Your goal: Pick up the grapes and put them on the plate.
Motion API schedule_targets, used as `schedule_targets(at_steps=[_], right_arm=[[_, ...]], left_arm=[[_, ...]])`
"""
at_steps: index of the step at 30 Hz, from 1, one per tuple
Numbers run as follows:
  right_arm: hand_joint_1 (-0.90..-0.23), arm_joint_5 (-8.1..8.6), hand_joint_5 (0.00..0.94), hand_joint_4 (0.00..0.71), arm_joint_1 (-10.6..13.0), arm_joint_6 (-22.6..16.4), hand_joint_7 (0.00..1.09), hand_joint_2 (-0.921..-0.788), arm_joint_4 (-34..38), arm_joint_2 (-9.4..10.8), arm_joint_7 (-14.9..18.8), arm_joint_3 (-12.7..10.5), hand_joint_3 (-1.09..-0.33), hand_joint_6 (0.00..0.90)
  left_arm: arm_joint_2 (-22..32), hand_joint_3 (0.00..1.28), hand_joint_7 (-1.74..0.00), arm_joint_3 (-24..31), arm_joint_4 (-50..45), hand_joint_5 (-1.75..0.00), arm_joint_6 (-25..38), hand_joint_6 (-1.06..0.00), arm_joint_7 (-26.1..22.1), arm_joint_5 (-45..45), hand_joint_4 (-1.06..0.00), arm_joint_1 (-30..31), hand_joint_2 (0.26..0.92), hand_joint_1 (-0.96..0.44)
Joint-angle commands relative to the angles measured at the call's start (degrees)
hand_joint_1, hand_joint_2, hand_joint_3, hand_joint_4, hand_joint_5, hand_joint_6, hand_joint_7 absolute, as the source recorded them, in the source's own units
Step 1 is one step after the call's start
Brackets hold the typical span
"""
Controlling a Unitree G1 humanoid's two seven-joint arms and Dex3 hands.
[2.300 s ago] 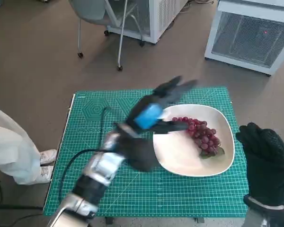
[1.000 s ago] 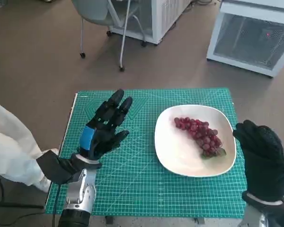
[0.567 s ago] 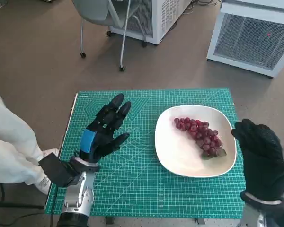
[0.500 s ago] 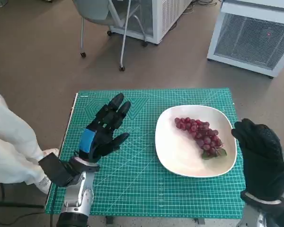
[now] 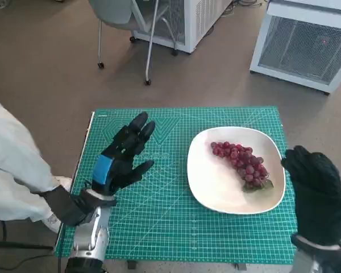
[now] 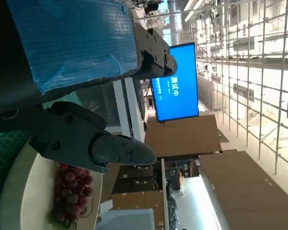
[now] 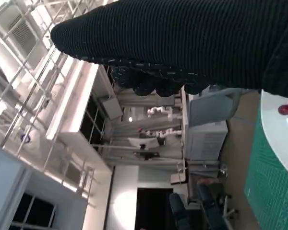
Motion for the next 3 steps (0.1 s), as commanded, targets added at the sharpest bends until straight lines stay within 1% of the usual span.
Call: schedule_targets(at_steps=[1, 3], right_arm=[[-0.319, 0.09, 0.562, 0.484, 2.57, 2.7, 0.9, -0.921, -2.98, -0.84, -1.86, -0.65, -0.575, 0.248], [-0.317, -0.02, 0.558, 0.487, 2.98, 3.24, 0.89, -0.921, -3.97, -1.03, -2.33, -0.76, -0.574, 0.25]], left_arm=[[0.48, 0.18, -0.03, -0.36, -2.39, -0.01, 1.18, -0.36, 0.29, 0.77, -0.32, 1.23, 0.921, -0.43], [0.53, 0.18, -0.03, -0.43, -2.87, -0.01, 1.47, -0.36, 0.4, 0.83, -0.32, 1.42, 0.921, -0.43]])
